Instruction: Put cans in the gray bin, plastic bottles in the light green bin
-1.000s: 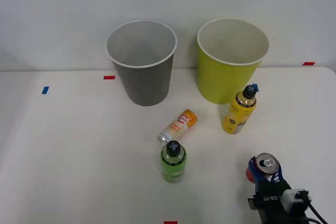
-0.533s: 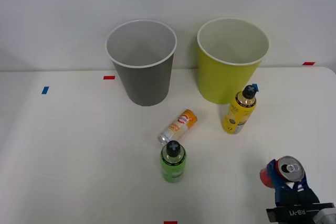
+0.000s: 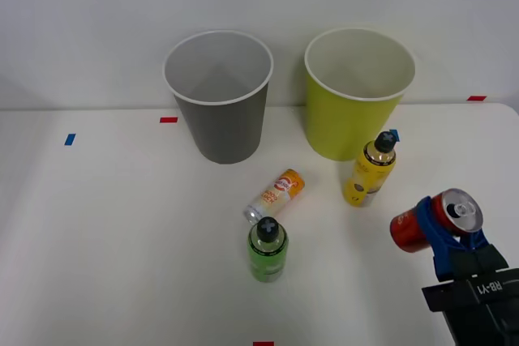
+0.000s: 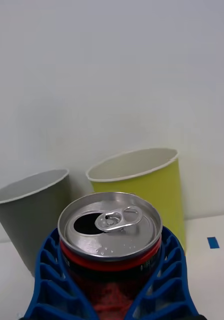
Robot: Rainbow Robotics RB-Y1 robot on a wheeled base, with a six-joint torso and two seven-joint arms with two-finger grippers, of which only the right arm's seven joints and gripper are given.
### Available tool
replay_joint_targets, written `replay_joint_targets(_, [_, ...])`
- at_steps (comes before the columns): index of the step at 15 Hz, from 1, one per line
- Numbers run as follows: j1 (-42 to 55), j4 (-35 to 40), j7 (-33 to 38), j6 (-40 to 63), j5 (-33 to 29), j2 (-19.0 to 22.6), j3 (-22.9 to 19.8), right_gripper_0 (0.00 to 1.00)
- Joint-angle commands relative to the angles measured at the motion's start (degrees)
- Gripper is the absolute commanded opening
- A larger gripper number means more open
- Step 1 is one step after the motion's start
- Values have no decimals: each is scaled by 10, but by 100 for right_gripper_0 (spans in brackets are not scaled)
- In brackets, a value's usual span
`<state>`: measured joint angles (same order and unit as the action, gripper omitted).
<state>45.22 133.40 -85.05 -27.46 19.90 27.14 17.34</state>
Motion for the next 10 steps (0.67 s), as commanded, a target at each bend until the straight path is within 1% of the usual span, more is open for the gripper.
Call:
replay_joint_targets(1, [-78,10,8,43,7,-12,15,0])
replay_joint_targets(6, [-243,19,22,204,12,-55,19,0])
replay_joint_targets(8, [-304,19,29,277,19,-79,18,0])
replay_joint_targets(10, [-357,17,35,355,22,-111,8,0])
